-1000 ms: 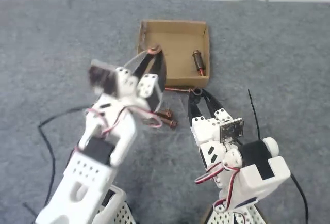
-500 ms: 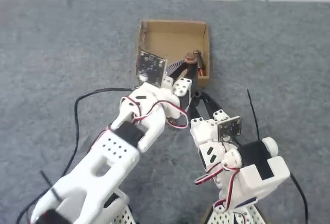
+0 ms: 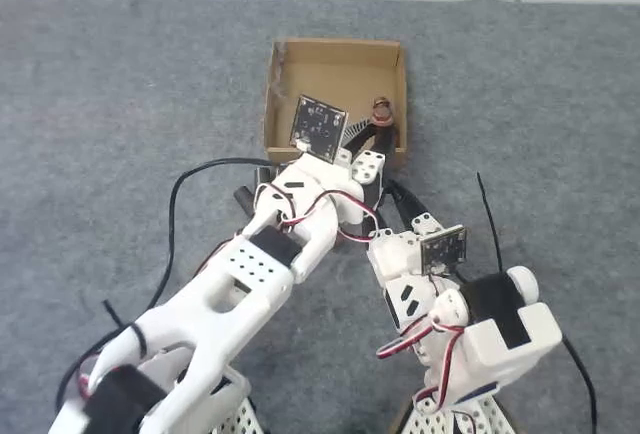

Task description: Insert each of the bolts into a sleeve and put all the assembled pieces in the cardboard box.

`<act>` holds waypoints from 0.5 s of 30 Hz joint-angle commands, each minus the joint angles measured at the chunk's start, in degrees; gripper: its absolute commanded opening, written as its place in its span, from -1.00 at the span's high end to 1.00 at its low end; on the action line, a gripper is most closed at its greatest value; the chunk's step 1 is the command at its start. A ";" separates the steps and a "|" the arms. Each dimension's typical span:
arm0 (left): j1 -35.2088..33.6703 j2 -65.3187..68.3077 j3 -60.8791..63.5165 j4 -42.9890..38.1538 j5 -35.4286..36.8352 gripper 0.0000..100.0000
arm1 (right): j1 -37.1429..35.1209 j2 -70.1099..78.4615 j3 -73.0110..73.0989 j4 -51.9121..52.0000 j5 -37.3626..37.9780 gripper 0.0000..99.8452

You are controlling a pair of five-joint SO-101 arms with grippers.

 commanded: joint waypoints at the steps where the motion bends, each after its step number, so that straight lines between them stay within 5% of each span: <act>1: 0.53 0.00 -3.47 -2.81 -0.44 0.98 | 0.04 -2.51 1.85 -0.13 -0.44 0.99; 15: 1.41 -0.79 -0.48 -2.64 -0.18 0.98 | 0.13 -2.51 1.85 -0.04 -0.26 0.99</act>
